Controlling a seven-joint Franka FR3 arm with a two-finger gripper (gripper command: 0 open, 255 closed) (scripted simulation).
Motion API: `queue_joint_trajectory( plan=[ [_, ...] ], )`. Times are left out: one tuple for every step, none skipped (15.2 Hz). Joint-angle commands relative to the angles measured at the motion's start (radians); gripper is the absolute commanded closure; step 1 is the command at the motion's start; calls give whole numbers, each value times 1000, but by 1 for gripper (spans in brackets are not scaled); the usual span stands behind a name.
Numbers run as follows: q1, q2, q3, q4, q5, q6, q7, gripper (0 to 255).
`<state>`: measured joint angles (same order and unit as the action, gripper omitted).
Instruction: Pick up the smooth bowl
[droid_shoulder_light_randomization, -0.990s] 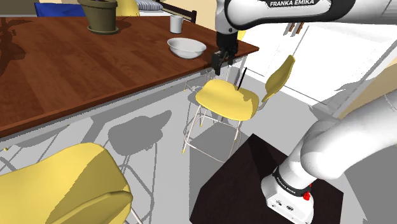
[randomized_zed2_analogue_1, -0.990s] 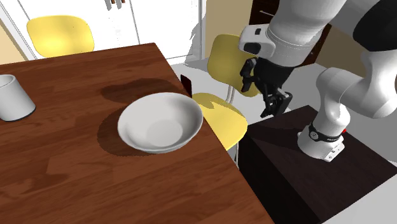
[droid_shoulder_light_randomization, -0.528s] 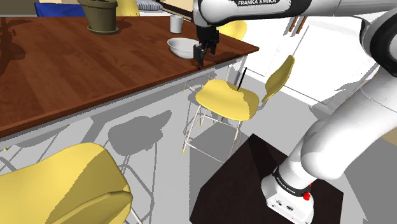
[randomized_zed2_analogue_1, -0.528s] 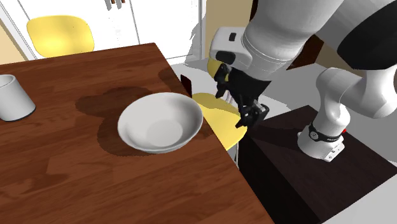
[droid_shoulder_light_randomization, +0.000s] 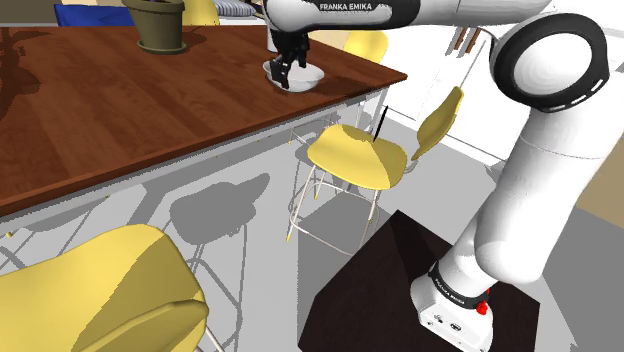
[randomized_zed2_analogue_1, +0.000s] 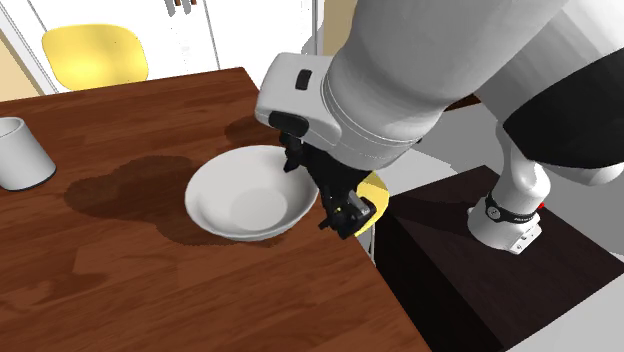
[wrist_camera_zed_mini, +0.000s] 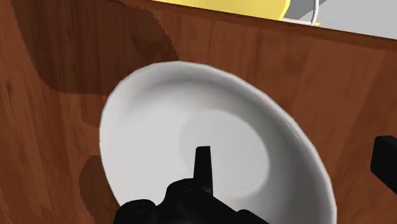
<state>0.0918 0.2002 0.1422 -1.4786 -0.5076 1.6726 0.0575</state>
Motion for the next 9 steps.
queue_joint_trajectory(
  plan=[
    [22, 83, 5, 116, -43, -26, -12, 0],
    [34, 126, 6, 177, -63, -40, -22, 0],
    [41, 145, 6, 204, -72, -47, -26, 0],
    [39, 142, 5, 187, -72, -34, -20, 0],
    [38, 139, 5, 170, -72, -21, -13, 0],
    [36, 137, 5, 153, -72, -9, -7, 0],
    [35, 134, 5, 137, -73, 4, 0, 0],
    [33, 133, 4, 122, -73, 16, 6, 0],
    [32, 131, 4, 107, -74, 28, 12, 0]
  ],
)
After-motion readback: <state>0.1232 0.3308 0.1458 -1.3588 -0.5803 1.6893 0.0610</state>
